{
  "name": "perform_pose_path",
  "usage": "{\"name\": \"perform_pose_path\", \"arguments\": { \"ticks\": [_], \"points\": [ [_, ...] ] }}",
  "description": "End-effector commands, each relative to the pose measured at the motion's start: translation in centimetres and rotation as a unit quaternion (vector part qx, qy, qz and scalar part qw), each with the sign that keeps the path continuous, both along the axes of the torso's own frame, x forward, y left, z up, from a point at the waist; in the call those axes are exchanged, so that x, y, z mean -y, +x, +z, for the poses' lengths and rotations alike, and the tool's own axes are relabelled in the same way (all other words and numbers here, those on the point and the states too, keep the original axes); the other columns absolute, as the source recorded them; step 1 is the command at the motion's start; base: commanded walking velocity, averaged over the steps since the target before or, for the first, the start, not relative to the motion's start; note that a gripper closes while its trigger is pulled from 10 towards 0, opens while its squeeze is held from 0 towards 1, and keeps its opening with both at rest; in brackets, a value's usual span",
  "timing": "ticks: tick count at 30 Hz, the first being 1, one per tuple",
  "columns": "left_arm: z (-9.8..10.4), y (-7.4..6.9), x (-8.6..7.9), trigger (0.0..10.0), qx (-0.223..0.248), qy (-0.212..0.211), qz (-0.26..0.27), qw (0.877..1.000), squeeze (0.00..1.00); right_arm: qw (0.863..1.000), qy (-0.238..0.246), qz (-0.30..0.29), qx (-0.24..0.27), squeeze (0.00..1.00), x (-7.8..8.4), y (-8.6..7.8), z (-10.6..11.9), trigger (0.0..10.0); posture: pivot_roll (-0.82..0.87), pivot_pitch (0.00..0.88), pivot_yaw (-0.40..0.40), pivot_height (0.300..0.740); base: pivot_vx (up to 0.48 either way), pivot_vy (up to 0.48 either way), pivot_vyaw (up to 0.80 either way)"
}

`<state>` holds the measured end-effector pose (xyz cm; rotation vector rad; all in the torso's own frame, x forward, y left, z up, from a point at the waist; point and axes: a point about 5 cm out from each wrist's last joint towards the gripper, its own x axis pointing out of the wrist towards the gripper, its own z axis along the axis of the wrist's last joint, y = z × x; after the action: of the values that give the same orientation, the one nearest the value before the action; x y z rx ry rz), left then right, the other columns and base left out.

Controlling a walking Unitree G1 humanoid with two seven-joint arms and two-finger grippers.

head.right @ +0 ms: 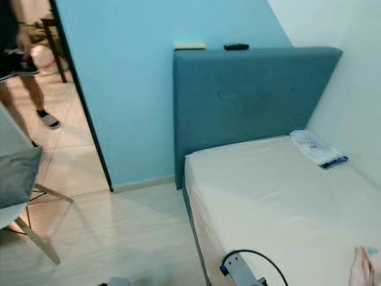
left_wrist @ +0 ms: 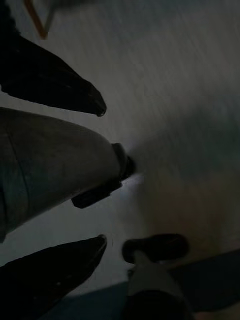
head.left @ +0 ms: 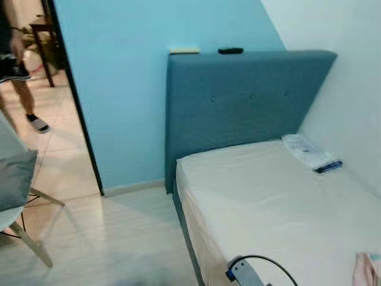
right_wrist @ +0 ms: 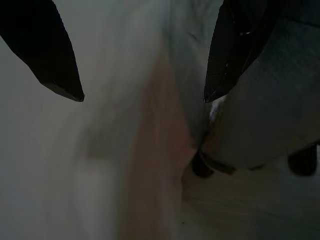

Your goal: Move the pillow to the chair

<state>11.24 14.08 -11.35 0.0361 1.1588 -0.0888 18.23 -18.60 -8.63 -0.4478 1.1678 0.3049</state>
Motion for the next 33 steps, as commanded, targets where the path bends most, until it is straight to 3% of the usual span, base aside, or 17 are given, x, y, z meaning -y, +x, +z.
{"name": "perform_pose_path", "arguments": {
  "ticks": [1, 4, 9, 16, 26, 33],
  "points": [
    [-0.2, -0.8, -0.1, 10.0, -0.017, 0.001, -0.011, 1.000, 0.00, 1.000, -0.001, -0.008, 0.003, 0.00, 0.4, 0.1, 0.1, 10.0, -0.05, 0.000, -0.033, 0.740, 0.000, 0.000, -0.73],
    [-0.3, -1.2, -1.6, 10.0, -0.020, 0.008, -0.011, 1.000, 0.00, 1.000, -0.004, -0.006, 0.004, 0.00, 0.5, 0.1, 0.1, 10.0, -0.05, 0.000, -0.034, 0.740, 0.000, 0.000, -0.73],
    [-0.3, -1.2, -2.0, 10.0, -0.021, 0.011, -0.012, 1.000, 0.00, 1.000, -0.005, -0.005, 0.004, 0.00, 0.5, 0.0, 0.1, 10.0, -0.05, 0.000, -0.036, 0.740, 0.000, 0.000, -0.73],
    [-0.1, -0.1, -0.1, 10.0, -0.014, 0.005, -0.020, 1.000, 0.00, 1.000, -0.007, -0.001, 0.003, 0.00, 0.6, -0.1, 0.0, 10.0, -0.05, 0.000, -0.038, 0.740, 0.000, 0.000, -0.73],
    [0.0, 0.2, 0.3, 10.0, -0.015, 0.001, -0.016, 1.000, 0.00, 1.000, 0.001, -0.006, 0.010, 0.00, 0.5, -0.1, 0.0, 10.0, -0.05, 0.000, -0.038, 0.740, 0.000, 0.000, -0.68],
    [0.0, 0.5, 0.5, 10.0, -0.020, -0.001, -0.010, 1.000, 0.00, 1.000, -0.004, -0.009, 0.007, 0.00, 0.6, -0.2, 0.0, 10.0, -0.05, 0.000, -0.039, 0.740, -0.120, 0.000, 0.00]
  ]
}}
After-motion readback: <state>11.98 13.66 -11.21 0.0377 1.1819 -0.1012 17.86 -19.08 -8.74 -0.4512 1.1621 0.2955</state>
